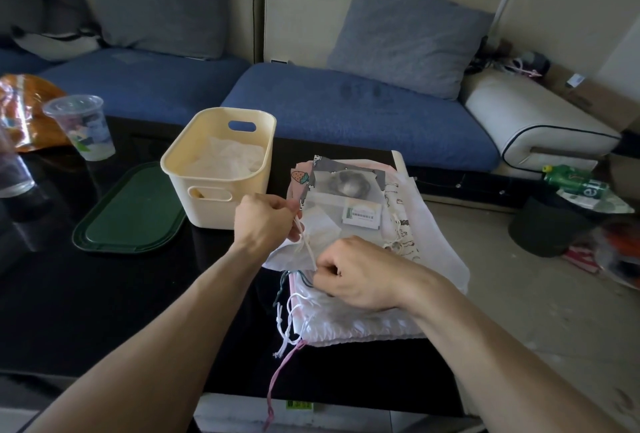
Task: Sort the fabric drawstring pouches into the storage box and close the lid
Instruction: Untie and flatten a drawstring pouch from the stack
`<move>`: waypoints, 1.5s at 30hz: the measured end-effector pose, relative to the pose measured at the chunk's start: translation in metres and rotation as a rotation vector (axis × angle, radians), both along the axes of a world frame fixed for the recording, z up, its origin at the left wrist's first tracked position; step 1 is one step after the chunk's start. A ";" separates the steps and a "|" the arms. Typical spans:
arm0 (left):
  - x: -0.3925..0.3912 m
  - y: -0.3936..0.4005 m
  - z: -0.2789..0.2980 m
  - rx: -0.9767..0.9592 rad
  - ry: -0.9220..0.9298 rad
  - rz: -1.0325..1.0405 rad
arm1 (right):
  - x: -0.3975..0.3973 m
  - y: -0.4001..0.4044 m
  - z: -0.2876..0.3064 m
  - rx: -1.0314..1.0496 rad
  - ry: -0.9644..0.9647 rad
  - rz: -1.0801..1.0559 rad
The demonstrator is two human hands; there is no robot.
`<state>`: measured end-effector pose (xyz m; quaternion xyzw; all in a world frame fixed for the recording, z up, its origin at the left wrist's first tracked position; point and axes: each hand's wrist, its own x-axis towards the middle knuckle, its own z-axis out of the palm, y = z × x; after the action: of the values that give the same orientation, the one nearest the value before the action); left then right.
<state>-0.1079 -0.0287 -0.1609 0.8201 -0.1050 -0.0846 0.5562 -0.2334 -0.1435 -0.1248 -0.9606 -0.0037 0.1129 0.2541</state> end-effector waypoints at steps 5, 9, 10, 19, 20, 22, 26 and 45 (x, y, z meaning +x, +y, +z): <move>-0.011 -0.004 0.002 0.060 -0.041 -0.270 | -0.007 -0.027 -0.003 0.200 0.012 -0.146; -0.026 -0.006 0.007 0.143 0.059 -0.465 | -0.005 -0.050 -0.009 0.306 -0.262 -0.344; -0.030 -0.007 0.008 0.188 0.052 -0.518 | -0.004 -0.053 -0.010 0.353 -0.302 -0.400; -0.033 -0.009 0.001 0.276 -0.195 -0.387 | 0.005 -0.043 -0.019 0.835 -0.340 -0.448; -0.030 -0.008 0.003 0.189 -0.146 -0.335 | 0.007 -0.040 -0.020 0.828 -0.362 -0.494; -0.024 -0.008 0.008 -0.025 -0.005 -0.255 | 0.010 -0.036 -0.023 0.801 -0.361 -0.597; -0.020 -0.009 0.016 -0.473 0.363 -0.163 | 0.016 -0.030 -0.031 0.915 -0.147 -0.668; -0.005 0.015 0.027 -0.037 -0.379 0.111 | 0.041 -0.032 -0.026 0.949 -0.393 -0.813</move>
<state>-0.1134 -0.0141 -0.1340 0.8154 -0.1638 0.1041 0.5454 -0.1919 -0.1752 -0.1511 -0.6716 0.2639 -0.1837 0.6676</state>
